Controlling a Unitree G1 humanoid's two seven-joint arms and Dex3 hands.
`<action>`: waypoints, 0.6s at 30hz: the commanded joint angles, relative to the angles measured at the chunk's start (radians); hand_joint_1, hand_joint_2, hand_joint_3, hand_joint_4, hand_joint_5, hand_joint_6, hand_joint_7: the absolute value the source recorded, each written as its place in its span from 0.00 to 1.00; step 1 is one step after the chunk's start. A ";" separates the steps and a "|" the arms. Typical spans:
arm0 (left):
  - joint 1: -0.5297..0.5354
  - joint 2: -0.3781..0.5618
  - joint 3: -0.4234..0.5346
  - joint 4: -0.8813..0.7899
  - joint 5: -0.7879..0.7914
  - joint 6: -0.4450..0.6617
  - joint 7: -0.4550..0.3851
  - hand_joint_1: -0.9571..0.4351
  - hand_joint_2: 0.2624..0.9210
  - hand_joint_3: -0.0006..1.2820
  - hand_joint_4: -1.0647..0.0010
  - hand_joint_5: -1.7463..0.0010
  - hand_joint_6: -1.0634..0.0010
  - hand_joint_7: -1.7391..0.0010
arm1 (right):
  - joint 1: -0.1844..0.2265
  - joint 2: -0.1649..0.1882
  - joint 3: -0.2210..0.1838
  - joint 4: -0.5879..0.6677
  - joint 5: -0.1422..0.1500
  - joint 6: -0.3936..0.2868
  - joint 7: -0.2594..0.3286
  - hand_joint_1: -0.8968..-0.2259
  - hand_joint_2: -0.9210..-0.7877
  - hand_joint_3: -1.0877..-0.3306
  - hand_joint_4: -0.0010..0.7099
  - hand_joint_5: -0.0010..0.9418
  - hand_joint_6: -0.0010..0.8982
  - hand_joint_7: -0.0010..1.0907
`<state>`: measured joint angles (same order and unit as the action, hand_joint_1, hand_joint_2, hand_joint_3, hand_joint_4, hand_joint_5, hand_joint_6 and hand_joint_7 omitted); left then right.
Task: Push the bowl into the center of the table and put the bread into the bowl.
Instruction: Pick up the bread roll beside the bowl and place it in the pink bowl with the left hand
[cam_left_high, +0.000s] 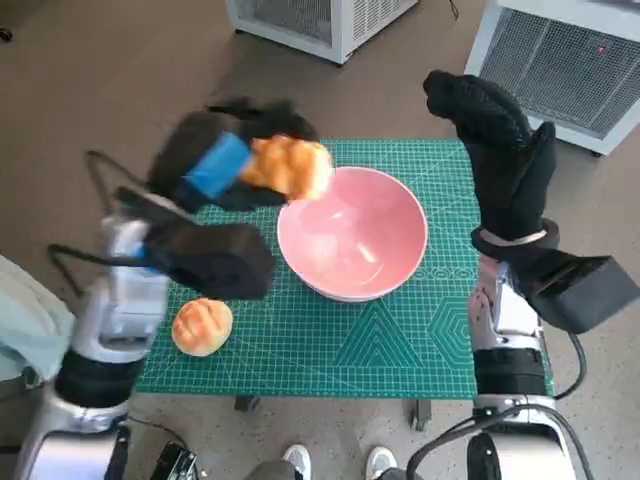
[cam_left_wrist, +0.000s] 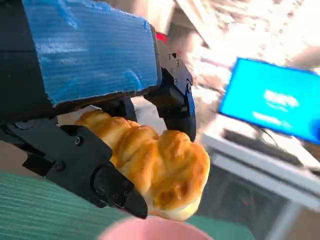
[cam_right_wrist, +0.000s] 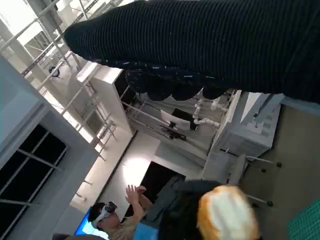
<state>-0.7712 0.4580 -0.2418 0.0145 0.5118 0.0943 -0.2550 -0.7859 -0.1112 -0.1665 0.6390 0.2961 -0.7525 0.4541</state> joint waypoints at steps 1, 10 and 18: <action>-0.066 -0.037 -0.053 0.093 0.024 -0.049 -0.006 0.69 0.99 0.01 0.25 0.40 0.38 0.34 | 0.031 -0.003 -0.001 -0.006 0.006 0.014 0.009 0.31 0.00 0.42 0.38 0.00 0.14 0.43; -0.138 -0.109 -0.126 0.352 0.056 -0.163 0.037 0.69 1.00 0.02 0.27 0.40 0.40 0.33 | 0.043 -0.010 -0.002 -0.017 0.013 0.017 0.012 0.30 0.00 0.44 0.38 0.00 0.15 0.42; -0.164 -0.155 -0.150 0.502 0.062 -0.206 0.048 0.69 1.00 0.08 0.34 0.32 0.49 0.30 | 0.055 -0.016 -0.002 -0.037 0.017 0.024 0.013 0.30 0.00 0.44 0.38 0.00 0.15 0.41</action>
<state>-0.9031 0.3157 -0.3877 0.4807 0.5803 -0.0950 -0.2079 -0.7592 -0.1170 -0.1666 0.6078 0.3106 -0.7462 0.4583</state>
